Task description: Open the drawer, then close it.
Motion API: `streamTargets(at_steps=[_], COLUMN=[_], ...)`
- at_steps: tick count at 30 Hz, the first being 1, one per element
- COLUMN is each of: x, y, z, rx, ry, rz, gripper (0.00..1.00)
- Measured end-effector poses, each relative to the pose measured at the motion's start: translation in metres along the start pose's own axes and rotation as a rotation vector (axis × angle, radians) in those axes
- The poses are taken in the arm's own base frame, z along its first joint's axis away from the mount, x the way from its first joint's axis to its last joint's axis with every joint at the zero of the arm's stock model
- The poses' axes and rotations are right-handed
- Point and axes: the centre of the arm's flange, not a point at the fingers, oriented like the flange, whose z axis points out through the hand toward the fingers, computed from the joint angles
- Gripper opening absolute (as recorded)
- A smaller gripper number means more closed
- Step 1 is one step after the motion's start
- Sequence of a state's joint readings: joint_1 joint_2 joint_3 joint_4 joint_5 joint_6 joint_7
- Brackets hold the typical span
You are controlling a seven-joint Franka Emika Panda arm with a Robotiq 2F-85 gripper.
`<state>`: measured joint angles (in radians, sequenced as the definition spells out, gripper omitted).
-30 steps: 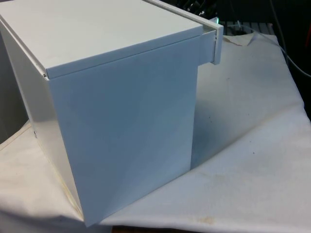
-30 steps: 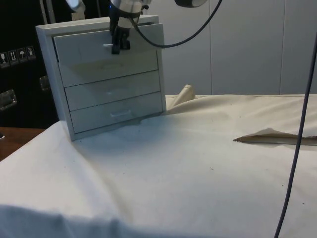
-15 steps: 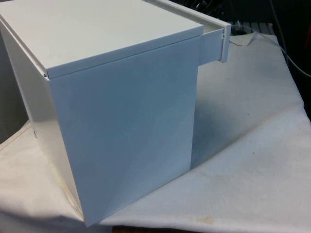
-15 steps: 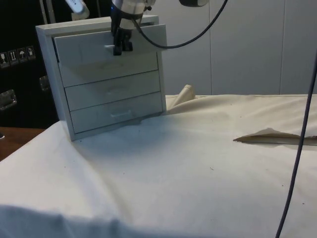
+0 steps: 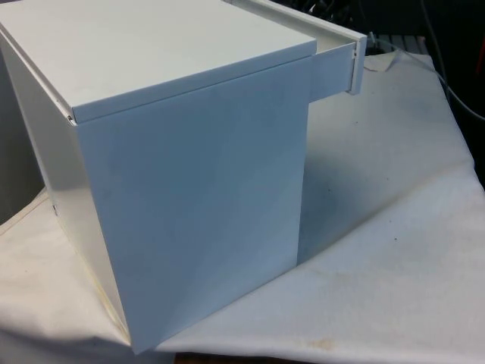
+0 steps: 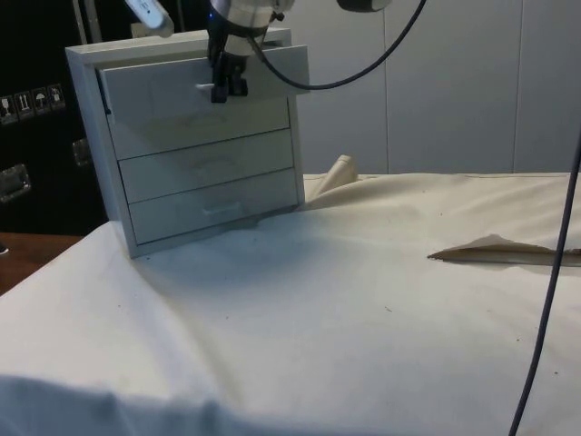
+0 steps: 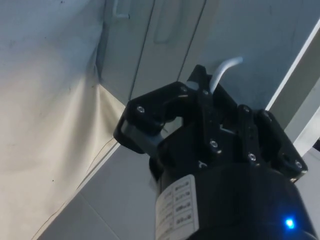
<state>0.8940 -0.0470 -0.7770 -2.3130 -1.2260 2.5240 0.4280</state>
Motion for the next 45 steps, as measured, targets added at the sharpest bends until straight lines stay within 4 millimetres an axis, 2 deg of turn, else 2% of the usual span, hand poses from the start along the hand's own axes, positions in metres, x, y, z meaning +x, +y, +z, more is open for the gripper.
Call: streamTargets(at_steps=[8,12,19,22,35,45], x=[-0.002,0.0,-0.003,-0.003,-0.016,-0.021], y=[-0.006,-0.019,-0.023,-0.035,-0.052,-0.072], z=[-0.005,-0.012,-0.017,-0.025,-0.035,-0.046], rx=[-0.002,-0.015,-0.013,-0.02,-0.031,-0.052], ry=[0.005,0.002,0.008,0.005,0.017,0.03], rz=[0.0,-0.005,-0.009,-0.011,-0.006,-0.007], gripper=[0.0,0.0,0.0,0.0,0.0,0.0])
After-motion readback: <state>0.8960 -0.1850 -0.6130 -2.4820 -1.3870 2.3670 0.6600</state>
